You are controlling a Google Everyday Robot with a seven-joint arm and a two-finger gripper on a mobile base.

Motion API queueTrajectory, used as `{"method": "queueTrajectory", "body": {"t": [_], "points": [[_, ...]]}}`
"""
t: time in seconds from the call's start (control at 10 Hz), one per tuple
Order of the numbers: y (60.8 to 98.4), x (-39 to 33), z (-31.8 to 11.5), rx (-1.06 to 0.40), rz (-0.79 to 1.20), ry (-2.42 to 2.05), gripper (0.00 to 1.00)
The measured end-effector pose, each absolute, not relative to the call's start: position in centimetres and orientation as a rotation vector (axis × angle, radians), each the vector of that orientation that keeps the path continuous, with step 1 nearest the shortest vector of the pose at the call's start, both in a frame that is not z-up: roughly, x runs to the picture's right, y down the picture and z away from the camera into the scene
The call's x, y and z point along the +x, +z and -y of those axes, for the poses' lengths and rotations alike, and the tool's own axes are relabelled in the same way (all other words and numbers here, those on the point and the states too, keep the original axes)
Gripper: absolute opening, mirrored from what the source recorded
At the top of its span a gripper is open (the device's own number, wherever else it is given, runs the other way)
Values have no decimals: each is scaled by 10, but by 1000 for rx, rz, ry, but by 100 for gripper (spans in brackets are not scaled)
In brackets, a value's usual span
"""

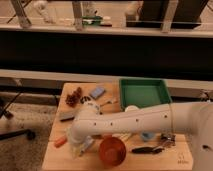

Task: Place pepper in paper cup

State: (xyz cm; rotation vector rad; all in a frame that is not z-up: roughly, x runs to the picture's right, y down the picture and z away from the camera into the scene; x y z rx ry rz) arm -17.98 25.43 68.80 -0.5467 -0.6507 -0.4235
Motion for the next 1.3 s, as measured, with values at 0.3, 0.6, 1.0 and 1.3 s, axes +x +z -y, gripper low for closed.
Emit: {"method": "queueTrajectory", "body": {"t": [0.3,0.6,1.0,1.3], "points": [[696,-188,-257,-579,670,-401,80],[704,-188,-259,-633,717,-370,80],[706,-179,-254,-671,766,-332,80],[705,-181,-254,-679,779,-323,80]]}}
